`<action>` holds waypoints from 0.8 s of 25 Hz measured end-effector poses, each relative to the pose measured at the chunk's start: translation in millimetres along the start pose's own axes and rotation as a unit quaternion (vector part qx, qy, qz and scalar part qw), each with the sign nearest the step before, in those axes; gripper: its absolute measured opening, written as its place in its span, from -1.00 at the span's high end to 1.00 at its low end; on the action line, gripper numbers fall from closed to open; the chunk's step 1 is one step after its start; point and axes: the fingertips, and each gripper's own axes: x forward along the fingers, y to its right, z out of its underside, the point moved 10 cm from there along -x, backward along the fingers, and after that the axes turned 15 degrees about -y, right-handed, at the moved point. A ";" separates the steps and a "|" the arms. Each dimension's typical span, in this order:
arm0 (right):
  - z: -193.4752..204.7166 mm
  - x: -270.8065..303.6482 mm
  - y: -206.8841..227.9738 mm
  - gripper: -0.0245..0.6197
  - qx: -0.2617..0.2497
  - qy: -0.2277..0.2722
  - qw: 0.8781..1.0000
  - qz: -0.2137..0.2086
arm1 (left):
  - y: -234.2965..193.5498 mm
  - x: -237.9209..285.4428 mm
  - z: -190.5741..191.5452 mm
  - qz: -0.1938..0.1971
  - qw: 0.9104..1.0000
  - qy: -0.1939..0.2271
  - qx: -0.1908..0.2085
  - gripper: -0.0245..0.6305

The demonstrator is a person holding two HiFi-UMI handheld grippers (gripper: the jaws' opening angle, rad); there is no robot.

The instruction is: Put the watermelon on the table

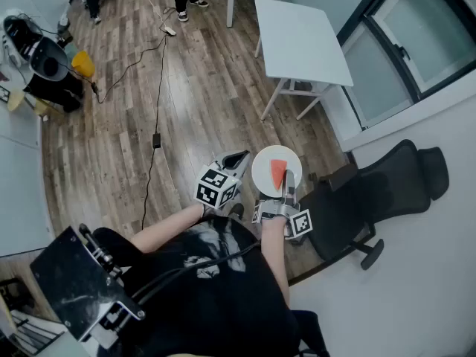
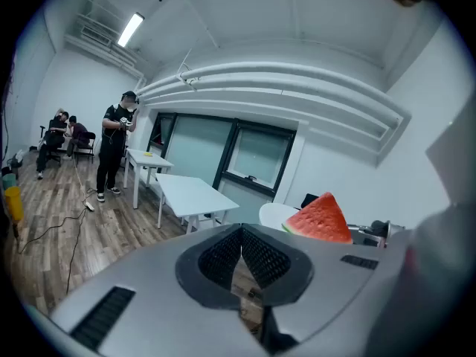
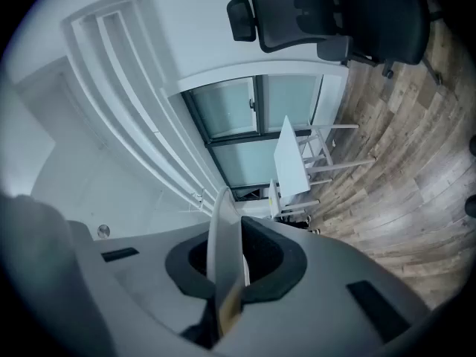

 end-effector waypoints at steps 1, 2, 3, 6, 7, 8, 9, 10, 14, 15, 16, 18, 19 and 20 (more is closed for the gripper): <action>-0.9 1.7 0.9 0.86 0.002 -0.001 1.000 -0.003 | -0.4 -0.4 -2.3 -0.001 1.000 0.004 0.000 0.91; -1.7 3.3 1.9 0.86 0.004 -0.002 1.000 -0.005 | -0.8 -0.9 -4.1 -0.001 1.000 0.008 0.000 0.91; -2.0 4.4 3.1 0.86 0.005 -0.004 1.000 -0.006 | -0.9 -1.6 -5.2 -0.002 1.000 0.010 0.000 0.91; 1.0 7.9 7.1 0.86 0.007 -0.010 1.000 -0.004 | -3.8 -4.7 -3.7 -0.004 1.000 0.012 -0.001 0.92; 4.4 11.2 8.2 0.86 0.007 -0.011 1.000 -0.004 | -7.8 -6.6 -2.9 -0.005 1.000 0.011 -0.002 0.91; 9.2 15.8 9.0 0.86 0.007 -0.013 1.000 -0.003 | -14.0 -9.4 -2.5 -0.005 1.000 0.010 -0.004 0.91; 14.6 20.8 9.6 0.86 0.007 -0.015 1.000 -0.003 | -20.9 -12.8 -2.2 -0.005 1.000 0.009 -0.007 0.92; 19.2 25.0 10.0 0.86 0.006 -0.017 1.000 -0.002 | -26.8 -16.0 -1.8 -0.005 1.000 0.010 -0.009 0.91; 26.9 37.2 12.8 0.86 0.009 -0.017 1.000 -0.007 | -41.7 -23.2 -2.1 -0.005 1.000 0.019 -0.015 0.91; 30.8 44.0 13.5 0.86 0.011 -0.015 1.000 -0.006 | -49.3 -25.8 -3.7 -0.004 1.000 0.021 -0.016 0.91; 35.3 50.8 14.2 0.86 0.012 -0.013 1.000 -0.004 | -57.2 -28.1 -4.8 -0.002 1.000 0.022 -0.018 0.91; 44.2 60.2 17.9 0.86 0.012 -0.013 1.000 -0.004 | -70.3 -30.1 -3.2 0.003 1.000 0.023 -0.020 0.91; 48.3 62.5 21.2 0.86 0.012 -0.013 1.000 -0.005 | -75.7 -29.9 -0.5 0.004 0.999 0.023 -0.021 0.91; 52.3 64.0 25.1 0.86 0.014 -0.012 1.000 -0.006 | -80.9 -29.0 2.6 0.006 0.999 0.022 -0.024 0.91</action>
